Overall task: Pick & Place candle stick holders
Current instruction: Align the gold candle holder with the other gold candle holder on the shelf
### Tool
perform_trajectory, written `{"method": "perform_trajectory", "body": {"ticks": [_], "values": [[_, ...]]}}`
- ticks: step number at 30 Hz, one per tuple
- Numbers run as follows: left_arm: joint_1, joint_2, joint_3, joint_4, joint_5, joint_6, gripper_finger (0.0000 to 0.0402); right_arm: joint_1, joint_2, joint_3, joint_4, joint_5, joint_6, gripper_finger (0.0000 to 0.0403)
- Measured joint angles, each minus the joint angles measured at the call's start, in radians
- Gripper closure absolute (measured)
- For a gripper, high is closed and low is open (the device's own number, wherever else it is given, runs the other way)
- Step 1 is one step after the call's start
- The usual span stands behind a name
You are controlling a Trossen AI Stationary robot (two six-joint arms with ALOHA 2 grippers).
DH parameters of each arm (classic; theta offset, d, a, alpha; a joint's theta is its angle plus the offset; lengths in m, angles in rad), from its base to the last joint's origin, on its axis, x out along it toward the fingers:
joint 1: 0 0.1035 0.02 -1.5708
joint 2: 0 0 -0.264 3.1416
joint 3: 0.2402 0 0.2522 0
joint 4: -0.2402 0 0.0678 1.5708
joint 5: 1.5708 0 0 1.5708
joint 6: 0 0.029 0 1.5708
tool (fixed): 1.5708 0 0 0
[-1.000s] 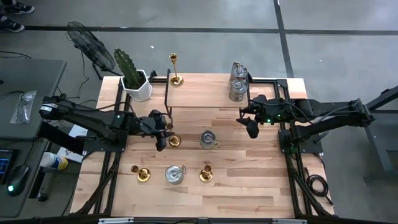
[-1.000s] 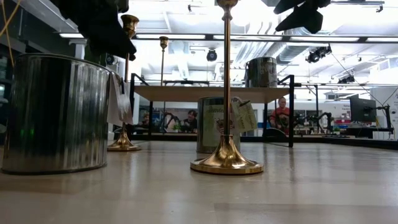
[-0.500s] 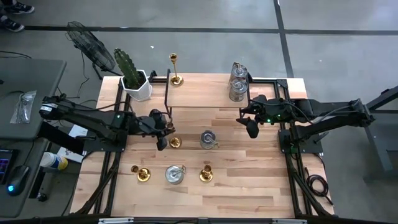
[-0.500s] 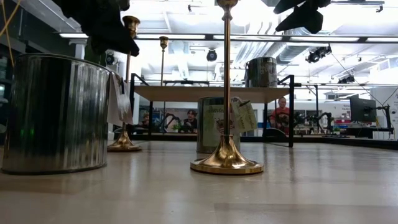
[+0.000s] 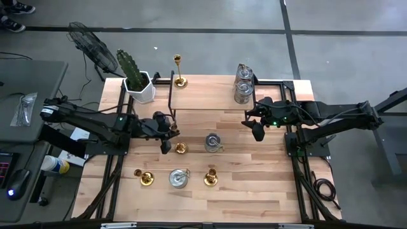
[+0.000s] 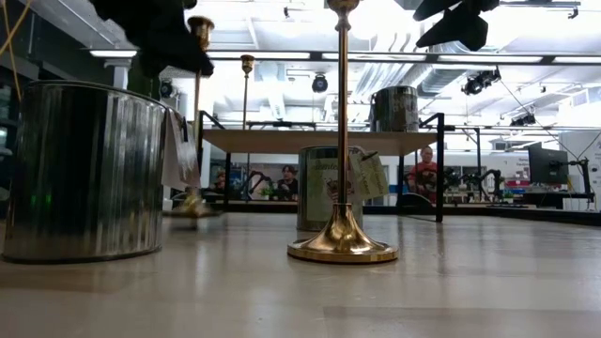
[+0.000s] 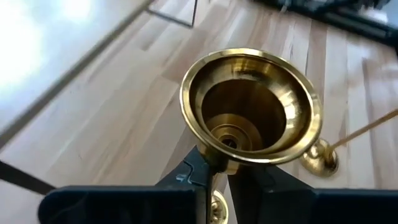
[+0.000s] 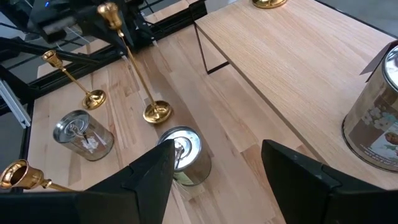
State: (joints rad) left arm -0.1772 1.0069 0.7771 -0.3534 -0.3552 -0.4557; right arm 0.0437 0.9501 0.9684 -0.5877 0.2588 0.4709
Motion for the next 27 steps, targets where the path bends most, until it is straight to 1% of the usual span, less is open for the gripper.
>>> {"method": "perform_trajectory", "body": {"ticks": [4,11,18,21,27], "values": [[0.0,0.0,0.054,-0.009,-0.042,0.002,0.0378,0.0,0.0,0.0,0.0,0.0,0.0,0.0169],[0.0,-0.001,0.206,-0.147,-0.12,0.003,0.0376,0.0,0.0,0.0,0.0,0.0,0.0,0.0169],[0.0,-0.001,0.354,-0.232,-0.15,0.005,0.0376,0.0,0.0,0.0,0.0,0.0,0.0,0.0169],[0.0,-0.001,0.408,-0.249,-0.196,0.028,0.0376,0.0,0.0,0.0,0.0,0.0,0.0,0.0169],[0.001,0.003,0.492,-0.249,-0.314,0.125,0.0376,0.0,0.0,0.0,0.0,0.005,-0.003,0.0169]]}}
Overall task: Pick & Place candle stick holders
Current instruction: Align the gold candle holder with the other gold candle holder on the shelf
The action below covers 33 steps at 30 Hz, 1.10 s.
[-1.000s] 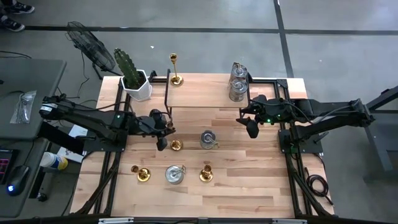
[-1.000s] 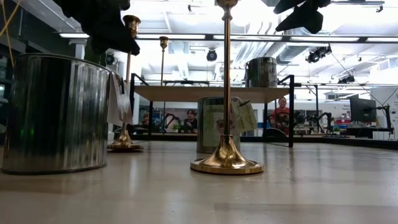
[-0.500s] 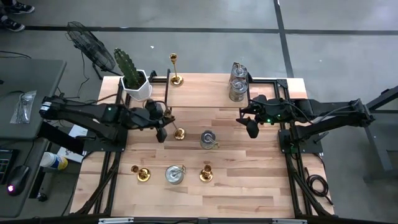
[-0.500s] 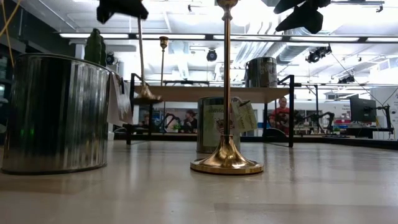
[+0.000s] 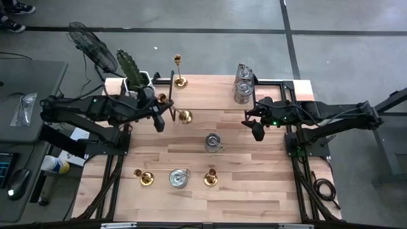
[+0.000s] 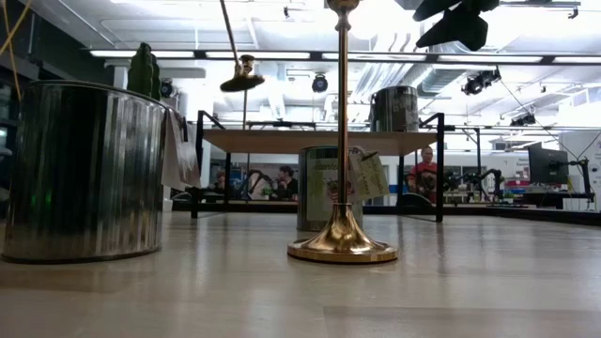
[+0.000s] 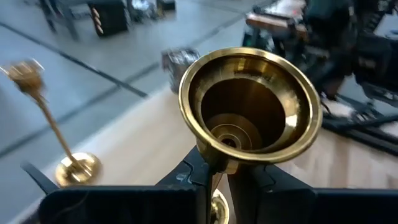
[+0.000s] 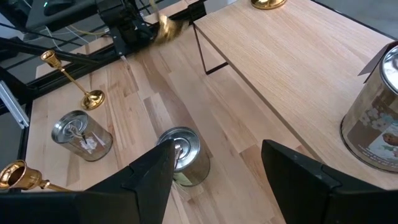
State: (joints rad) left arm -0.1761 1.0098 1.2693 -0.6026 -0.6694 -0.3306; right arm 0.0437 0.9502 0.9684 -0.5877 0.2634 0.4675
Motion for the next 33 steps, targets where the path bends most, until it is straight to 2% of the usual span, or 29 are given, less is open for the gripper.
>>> {"method": "perform_trajectory", "body": {"ticks": [3,6,12,18,33], "values": [[0.0,0.012,0.048,-0.007,-0.053,0.04,0.0376,0.0,0.0,0.0,0.0,0.0,0.0,0.0169],[0.032,0.04,0.108,-0.006,-0.063,0.072,0.0375,0.0,0.003,0.0,0.0,0.0,0.0,0.0169],[0.164,0.129,0.24,-0.123,0.015,0.053,0.0375,0.0,0.014,0.0,0.0,0.0,0.0,0.0169],[0.292,0.239,0.353,-0.256,0.099,-0.068,0.0375,0.0,0.028,0.0,0.0,0.0,0.0,0.0169],[0.428,0.413,0.386,-0.32,0.093,-0.153,0.0375,0.0,0.039,0.0,0.0,-0.004,0.0,0.0169]]}}
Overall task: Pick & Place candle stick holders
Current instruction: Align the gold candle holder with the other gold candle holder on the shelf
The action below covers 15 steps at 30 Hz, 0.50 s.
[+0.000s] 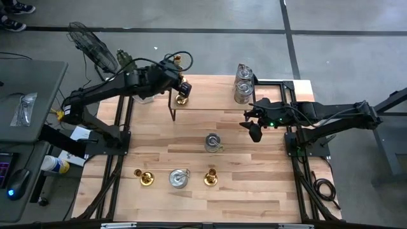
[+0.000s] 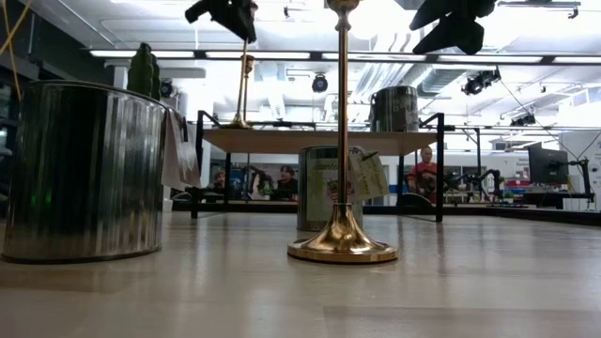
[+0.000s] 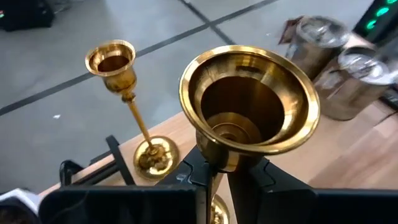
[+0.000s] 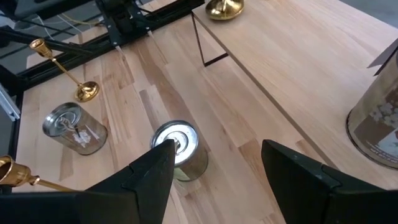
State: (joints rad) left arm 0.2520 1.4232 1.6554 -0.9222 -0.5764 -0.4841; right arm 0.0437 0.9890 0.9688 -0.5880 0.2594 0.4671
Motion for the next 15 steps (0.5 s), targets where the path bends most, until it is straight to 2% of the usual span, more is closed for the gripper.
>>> {"method": "perform_trajectory", "body": {"ticks": [10,15], "values": [[-0.001,0.008,0.0,-0.016,-0.09,-0.022,0.0375,0.0,0.0,0.0,0.0,0.0,0.0,0.0169],[0.011,0.008,0.0,-0.017,-0.081,-0.029,0.0375,0.0,0.0,0.0,0.0,0.0,-0.001,0.0169]]}}
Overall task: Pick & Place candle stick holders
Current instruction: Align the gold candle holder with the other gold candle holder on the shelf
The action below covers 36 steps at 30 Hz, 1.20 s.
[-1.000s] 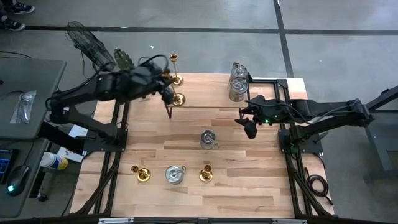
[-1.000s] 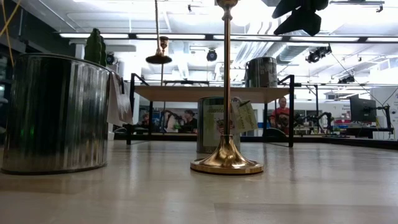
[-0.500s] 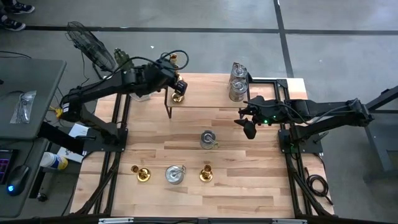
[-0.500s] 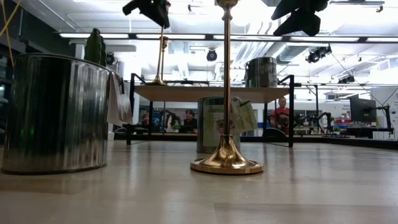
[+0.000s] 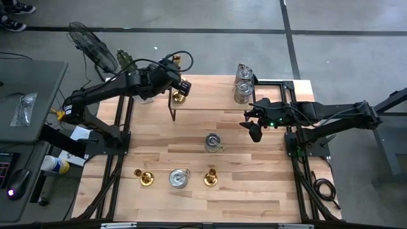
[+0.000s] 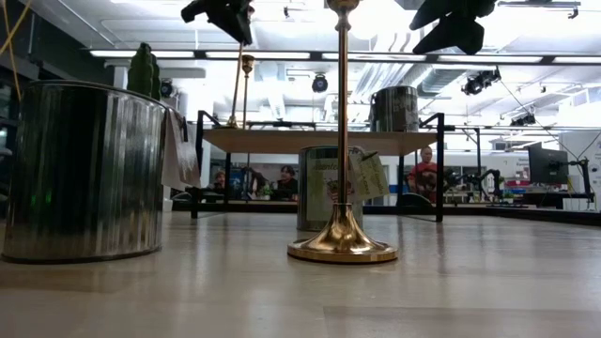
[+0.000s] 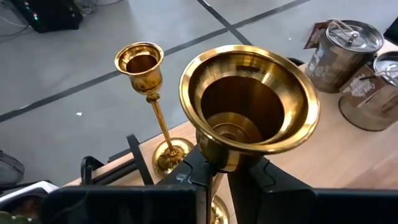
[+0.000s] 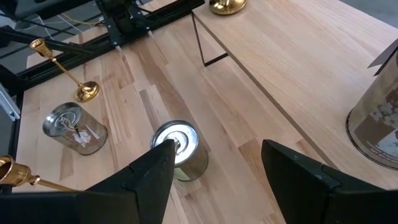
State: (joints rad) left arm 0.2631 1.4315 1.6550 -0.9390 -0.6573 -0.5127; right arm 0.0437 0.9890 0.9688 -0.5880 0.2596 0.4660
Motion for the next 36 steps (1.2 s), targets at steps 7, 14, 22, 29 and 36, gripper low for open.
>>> {"method": "perform_trajectory", "body": {"ticks": [7,14,22,29,36], "values": [[0.01,0.006,0.0,-0.006,0.005,-0.02,0.0375,0.0,0.0,0.0,0.0,0.0,-0.001,0.0169],[0.019,0.006,0.0,-0.004,0.023,-0.039,0.0375,0.0,0.0,0.0,0.0,0.0,-0.001,0.0169],[0.019,0.006,0.0,-0.014,0.021,-0.04,0.0375,0.0,0.0,0.0,0.0,0.0,0.0,0.0169],[0.019,0.006,0.0,-0.014,0.021,-0.039,0.0375,0.0,0.0,0.0,0.0,0.0,0.0,0.0169],[0.019,0.006,0.0,-0.019,0.021,-0.039,0.0375,0.0,0.0,0.0,0.0,0.0,0.0,0.0169]]}}
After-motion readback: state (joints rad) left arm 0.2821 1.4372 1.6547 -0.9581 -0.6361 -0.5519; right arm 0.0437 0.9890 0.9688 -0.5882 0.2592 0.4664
